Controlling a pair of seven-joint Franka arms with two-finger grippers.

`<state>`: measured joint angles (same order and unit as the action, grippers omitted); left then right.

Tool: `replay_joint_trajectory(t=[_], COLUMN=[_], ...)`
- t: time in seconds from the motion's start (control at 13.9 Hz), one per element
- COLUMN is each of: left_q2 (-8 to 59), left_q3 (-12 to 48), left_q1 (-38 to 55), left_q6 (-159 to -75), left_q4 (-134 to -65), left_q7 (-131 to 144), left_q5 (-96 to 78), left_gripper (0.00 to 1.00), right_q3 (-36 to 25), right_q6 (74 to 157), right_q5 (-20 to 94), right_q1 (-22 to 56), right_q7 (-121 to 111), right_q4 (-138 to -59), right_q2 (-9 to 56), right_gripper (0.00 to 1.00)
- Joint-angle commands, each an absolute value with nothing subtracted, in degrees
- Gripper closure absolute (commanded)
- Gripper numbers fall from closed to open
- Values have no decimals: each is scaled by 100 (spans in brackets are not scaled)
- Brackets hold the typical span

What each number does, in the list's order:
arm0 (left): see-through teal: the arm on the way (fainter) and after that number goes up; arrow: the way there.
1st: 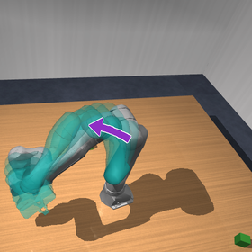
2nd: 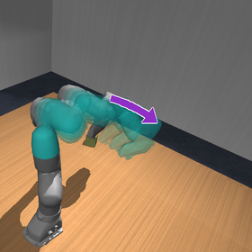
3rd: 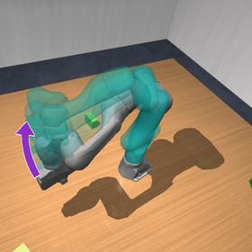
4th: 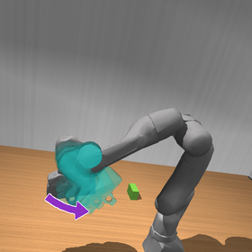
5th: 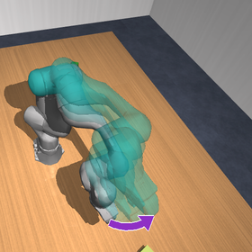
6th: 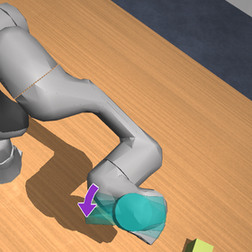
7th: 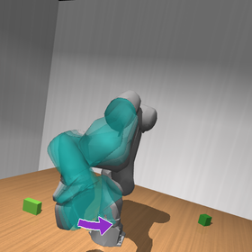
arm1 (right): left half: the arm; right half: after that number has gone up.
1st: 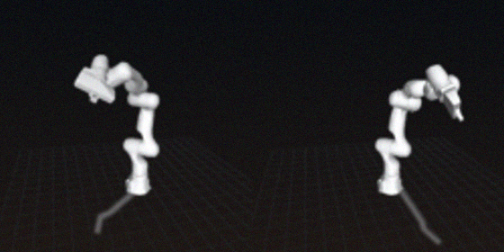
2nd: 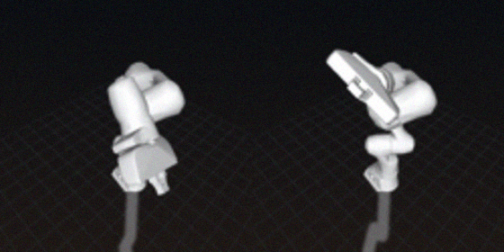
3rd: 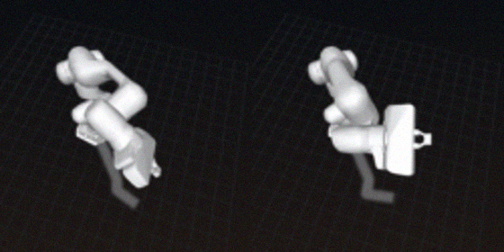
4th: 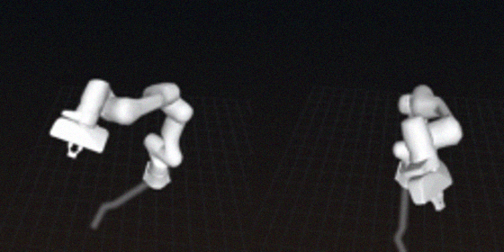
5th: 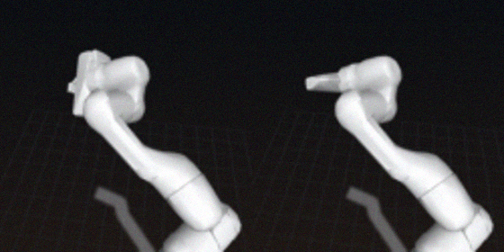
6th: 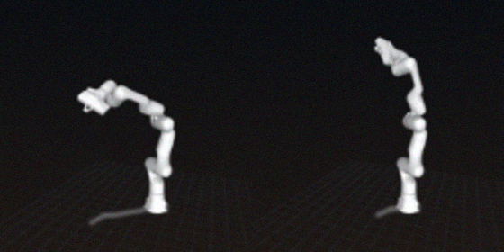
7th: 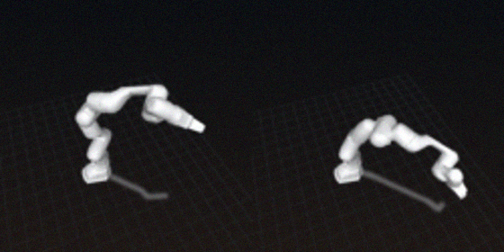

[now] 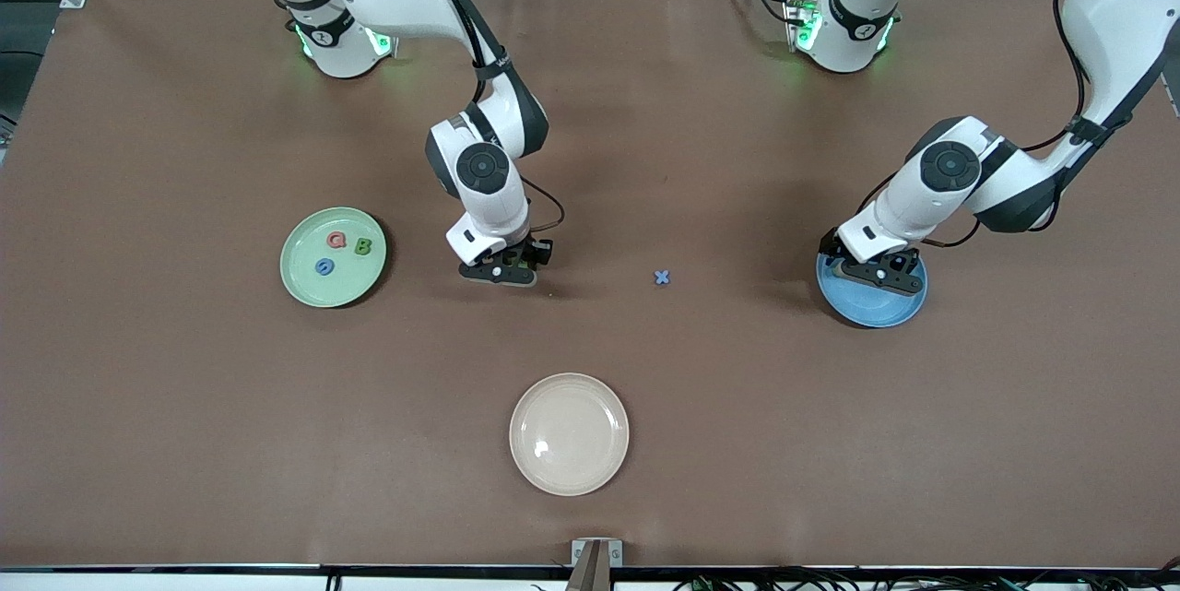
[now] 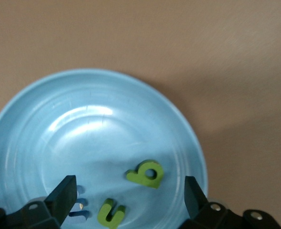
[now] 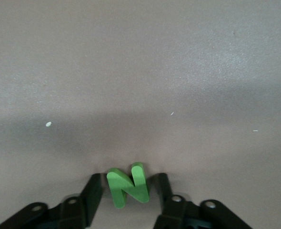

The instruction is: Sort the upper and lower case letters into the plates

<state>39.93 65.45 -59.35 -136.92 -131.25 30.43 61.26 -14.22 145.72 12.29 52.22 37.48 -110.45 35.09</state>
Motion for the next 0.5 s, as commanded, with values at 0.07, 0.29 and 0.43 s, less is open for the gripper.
replay_joint_trajectory(t=[0.07, 0.29, 0.43], left_q2=[3841, 3858, 3902], left_q3=[7266, 7374, 7295], left_q1=[-6021, -5268, -4478], left_q6=[-13072, -12604, -12586], left_q4=[-13044, -12701, -12342], left_q7=[3347, 4399, 5269], left_q5=[5548, 5099, 4765], left_gripper=[1, 1, 1], right_q3=[-1477, -1529, -1529], right_q6=[14441, 13960, 13153], right_q5=[1266, 1266, 1257], right_q1=[5238, 5073, 4660], right_q7=[3753, 3674, 3185], right_q4=[-11118, -11092, -11083], right_q2=[3463, 3140, 2631], right_gripper=[89, 100, 100])
